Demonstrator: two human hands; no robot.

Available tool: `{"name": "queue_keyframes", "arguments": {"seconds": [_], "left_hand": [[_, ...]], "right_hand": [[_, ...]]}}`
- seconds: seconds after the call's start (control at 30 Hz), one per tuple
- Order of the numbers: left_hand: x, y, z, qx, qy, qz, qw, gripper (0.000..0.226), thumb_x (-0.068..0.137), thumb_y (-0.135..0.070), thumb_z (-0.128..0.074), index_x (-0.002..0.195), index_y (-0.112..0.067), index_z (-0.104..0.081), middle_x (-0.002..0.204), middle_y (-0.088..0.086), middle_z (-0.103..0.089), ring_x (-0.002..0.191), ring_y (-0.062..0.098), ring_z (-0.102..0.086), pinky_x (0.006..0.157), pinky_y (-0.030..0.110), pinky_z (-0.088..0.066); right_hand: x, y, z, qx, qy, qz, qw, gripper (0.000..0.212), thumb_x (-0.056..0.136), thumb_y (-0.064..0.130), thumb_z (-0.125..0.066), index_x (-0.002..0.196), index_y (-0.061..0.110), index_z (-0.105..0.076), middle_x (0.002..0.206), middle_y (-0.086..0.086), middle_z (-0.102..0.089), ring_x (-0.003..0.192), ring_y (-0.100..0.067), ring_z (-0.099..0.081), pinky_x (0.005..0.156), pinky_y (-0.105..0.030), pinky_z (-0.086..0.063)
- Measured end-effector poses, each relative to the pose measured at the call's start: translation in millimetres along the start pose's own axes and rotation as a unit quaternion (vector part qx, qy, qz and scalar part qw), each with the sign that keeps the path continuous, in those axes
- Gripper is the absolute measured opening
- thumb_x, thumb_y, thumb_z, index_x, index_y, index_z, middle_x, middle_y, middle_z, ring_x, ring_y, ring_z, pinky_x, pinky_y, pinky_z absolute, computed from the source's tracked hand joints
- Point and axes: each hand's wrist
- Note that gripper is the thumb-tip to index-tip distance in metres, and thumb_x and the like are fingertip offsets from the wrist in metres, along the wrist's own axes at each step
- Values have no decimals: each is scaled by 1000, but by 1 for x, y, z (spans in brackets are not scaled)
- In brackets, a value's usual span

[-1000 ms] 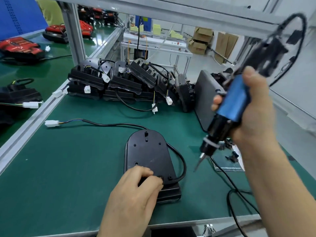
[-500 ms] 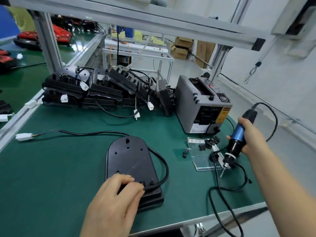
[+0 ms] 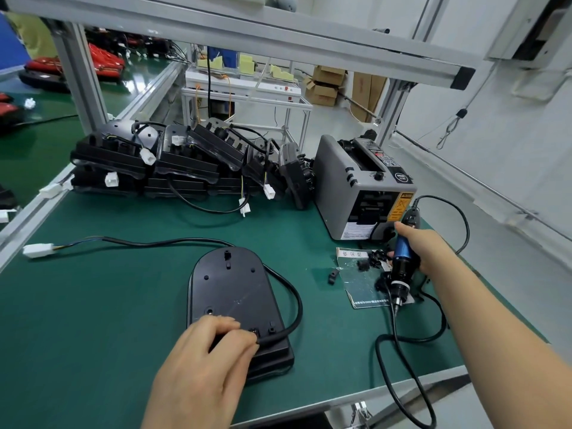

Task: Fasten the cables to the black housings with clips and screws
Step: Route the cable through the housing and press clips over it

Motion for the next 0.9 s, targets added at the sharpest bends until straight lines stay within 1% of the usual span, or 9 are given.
{"name": "queue_keyframes", "arguments": {"seconds": [0.07, 0.13, 0.2, 0.33, 0.4, 0.57, 0.73, 0.8, 0.9], "left_hand": [[0, -1, 1, -2, -1, 1, 1000, 7, 83, -37, -49, 85, -36, -56, 85, -10, -60, 89, 5, -54, 55, 22, -47], [0, -2, 1, -4, -1, 1, 1000, 7, 83, -36, -50, 84, -35, -57, 85, -9, -60, 88, 5, -54, 55, 22, -47], [1, -3, 2, -5, -2, 2, 1000, 8, 83, -36, -50, 83, -34, -57, 84, -8, -61, 88, 5, -54, 56, 21, -46], [1, -3, 1, -1, -2, 2, 1000, 16, 84, -37, -49, 79, -32, -63, 83, -7, -61, 88, 6, -55, 58, 19, -45], [0, -3, 0, 1, -3, 2, 1000, 18, 83, -36, -49, 77, -30, -65, 83, -7, -61, 88, 7, -55, 60, 19, -44], [0, -2, 0, -2, -6, 0, 1000, 9, 84, -37, -49, 82, -35, -58, 84, -8, -61, 87, 7, -55, 58, 19, -45], [2, -2, 1, -2, -1, 1, 1000, 8, 83, -36, -50, 83, -35, -57, 84, -8, -61, 86, 6, -53, 58, 16, -41], [2, -2, 1, -1, 2, 0, 1000, 6, 82, -36, -50, 84, -36, -55, 84, -9, -61, 85, 5, -52, 55, 15, -41], [2, -3, 1, -2, 3, -1, 1000, 6, 82, -36, -50, 85, -36, -55, 84, -9, -61, 86, 5, -52, 55, 18, -43]], "right_hand": [[2, 2, -2, -17, -11, 4, 1000, 44, 86, 30, -68, 112, 0, -49, 89, -21, -59, 70, -37, -65, 67, -46, -56], [4, 3, -2, -59, -33, 10, 998, 54, 87, 34, -67, 120, -4, -47, 102, -25, -60, 87, -40, -64, 81, -51, -54], [3, 3, -1, -92, -50, 18, 994, 54, 87, 36, -65, 120, -4, -49, 109, -23, -59, 92, -38, -61, 88, -48, -51], [3, 2, 1, -146, -76, 24, 986, 41, 89, 35, -61, 103, -1, -51, 84, -13, -55, 66, -26, -51, 64, -33, -44], [3, 1, 2, -163, -82, 28, 983, 37, 89, 34, -60, 100, 0, -51, 74, -10, -50, 61, -23, -48, 55, -30, -37], [5, 1, 0, -208, -93, 37, 973, 36, 89, 35, -57, 97, 0, -51, 71, -11, -50, 62, -25, -48, 63, -33, -40], [0, 4, 1, -292, -94, 45, 951, 40, 92, 39, -52, 91, -2, -53, 67, -12, -50, 58, -24, -47, 51, -30, -32], [-2, 3, 2, -308, -96, 52, 945, 39, 92, 36, -51, 85, -2, -53, 65, -12, -50, 56, -24, -45, 50, -30, -32], [-4, 3, 1, -323, -96, 63, 940, 37, 94, 33, -50, 81, -1, -49, 65, -11, -47, 57, -23, -44, 56, -32, -34]]}}
Point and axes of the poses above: each hand's wrist, its own x-axis towards the middle knuckle, its own z-axis out of the back of the hand, y = z × x
